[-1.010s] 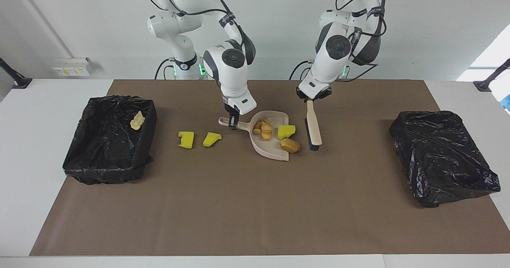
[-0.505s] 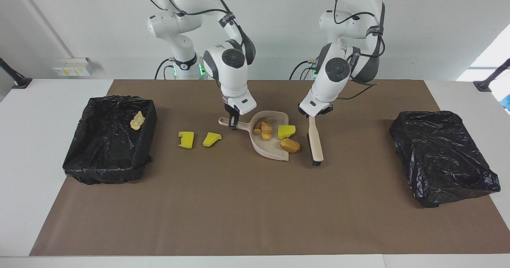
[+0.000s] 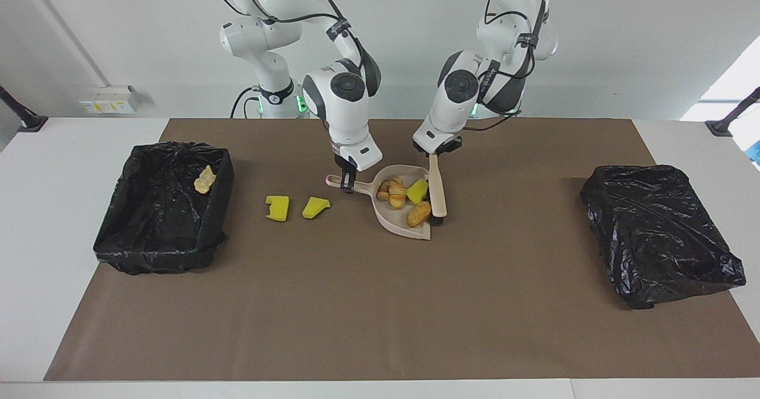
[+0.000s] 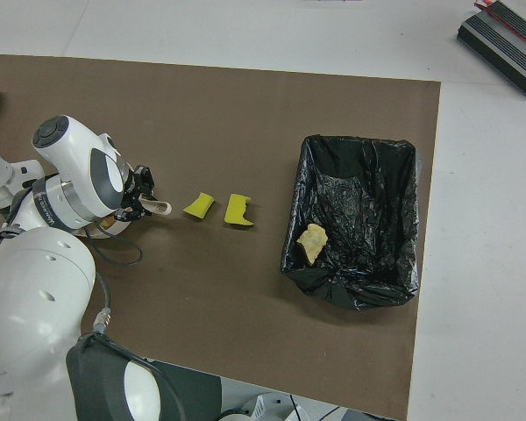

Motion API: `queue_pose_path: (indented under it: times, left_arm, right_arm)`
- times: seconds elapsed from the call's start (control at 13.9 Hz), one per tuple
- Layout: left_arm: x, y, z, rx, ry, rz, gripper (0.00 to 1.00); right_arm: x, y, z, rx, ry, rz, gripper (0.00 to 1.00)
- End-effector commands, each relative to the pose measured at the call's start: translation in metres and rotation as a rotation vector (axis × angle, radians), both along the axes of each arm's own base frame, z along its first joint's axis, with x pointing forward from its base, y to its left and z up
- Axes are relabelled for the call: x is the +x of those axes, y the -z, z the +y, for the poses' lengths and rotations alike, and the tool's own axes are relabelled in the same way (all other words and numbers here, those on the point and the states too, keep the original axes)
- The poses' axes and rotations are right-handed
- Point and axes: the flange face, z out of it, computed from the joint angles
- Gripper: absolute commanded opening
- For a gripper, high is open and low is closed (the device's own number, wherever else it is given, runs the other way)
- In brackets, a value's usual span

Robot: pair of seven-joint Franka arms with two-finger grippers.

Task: Sweep and dump trash in bin

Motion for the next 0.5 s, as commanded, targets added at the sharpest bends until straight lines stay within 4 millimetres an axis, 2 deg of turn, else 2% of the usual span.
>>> queue_pose_path:
  times: [0.0, 0.14, 0.22, 0.43]
  left_arm:
    - [-0.007, -0.010, -0.004, -0.011, -0.029, -0.006, 0.00]
    - [-0.004, -0.017, -0.012, -0.005, -0.152, 0.006, 0.00]
    - [-0.011, -0.017, -0.018, -0.002, -0.150, 0.006, 0.00]
    - [0.008, -0.029, -0.002, -0.026, -0.169, -0.013, 0.00]
  right_arm:
    - [-0.001, 0.008, 0.003, 0.008, 0.027, -0.013, 0.00]
    - [0.001, 0.008, 0.000, 0.009, 0.018, -0.013, 0.00]
    - [0.001, 0.008, 0.000, 0.009, 0.015, -0.013, 0.00]
    - [0.003, 0.007, 0.003, 0.022, 0.008, -0.032, 0.00]
